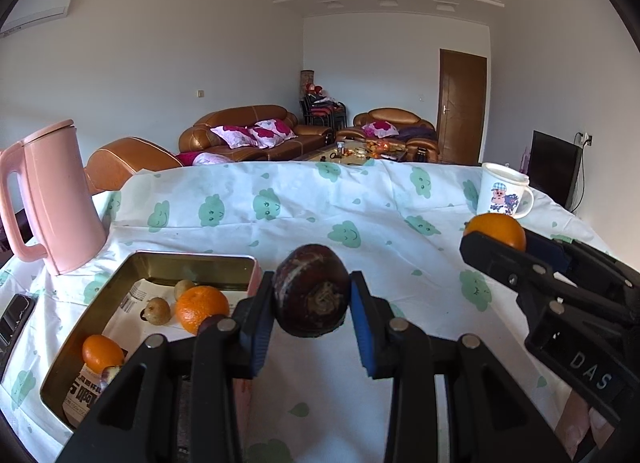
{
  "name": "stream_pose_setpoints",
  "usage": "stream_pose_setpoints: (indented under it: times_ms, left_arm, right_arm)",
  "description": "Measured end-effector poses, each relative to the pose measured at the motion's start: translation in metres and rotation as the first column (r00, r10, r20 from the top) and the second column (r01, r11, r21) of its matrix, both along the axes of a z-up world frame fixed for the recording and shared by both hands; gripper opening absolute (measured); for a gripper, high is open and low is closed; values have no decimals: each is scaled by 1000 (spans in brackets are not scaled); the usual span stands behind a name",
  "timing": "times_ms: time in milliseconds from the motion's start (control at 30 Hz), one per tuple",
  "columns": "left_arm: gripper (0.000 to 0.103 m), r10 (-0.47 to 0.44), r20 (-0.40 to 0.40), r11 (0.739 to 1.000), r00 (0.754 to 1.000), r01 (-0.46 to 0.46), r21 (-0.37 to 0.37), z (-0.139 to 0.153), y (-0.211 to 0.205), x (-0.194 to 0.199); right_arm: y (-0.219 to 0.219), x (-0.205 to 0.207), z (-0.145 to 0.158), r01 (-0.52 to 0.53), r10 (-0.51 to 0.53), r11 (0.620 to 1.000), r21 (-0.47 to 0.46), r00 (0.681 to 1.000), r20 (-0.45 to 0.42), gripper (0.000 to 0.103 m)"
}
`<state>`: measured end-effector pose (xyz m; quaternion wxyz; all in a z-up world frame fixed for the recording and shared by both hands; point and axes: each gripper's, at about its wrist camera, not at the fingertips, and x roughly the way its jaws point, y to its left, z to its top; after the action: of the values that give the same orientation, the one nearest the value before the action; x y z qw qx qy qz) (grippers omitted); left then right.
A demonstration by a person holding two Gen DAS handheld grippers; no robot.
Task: Organize fruits
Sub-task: 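Carry the dark brown fruit with the left tool while the right tool carries the orange over the tin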
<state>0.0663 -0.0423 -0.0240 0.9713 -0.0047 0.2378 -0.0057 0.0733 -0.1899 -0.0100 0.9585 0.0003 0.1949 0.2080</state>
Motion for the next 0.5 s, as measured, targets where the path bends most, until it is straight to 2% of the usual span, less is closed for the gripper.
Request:
stream_pose_setpoints:
  times_ms: [267, 400, 500]
  left_arm:
    - [37, 100, 11, 994, 995, -100, 41, 15, 49, -16]
    - [37, 166, -4, 985, 986, -165, 55, 13, 79, -18]
    - [37, 207, -34, 978, 978, -206, 39, 5, 104, -18]
  right_arm:
    - [43, 3, 17, -101, 102, 995, 24, 995, -2, 37]
    - [73, 5, 19, -157, 157, 988, 12, 988, -8, 37]
    - [96, 5, 18, -193, 193, 981, -8, 981, -11, 37]
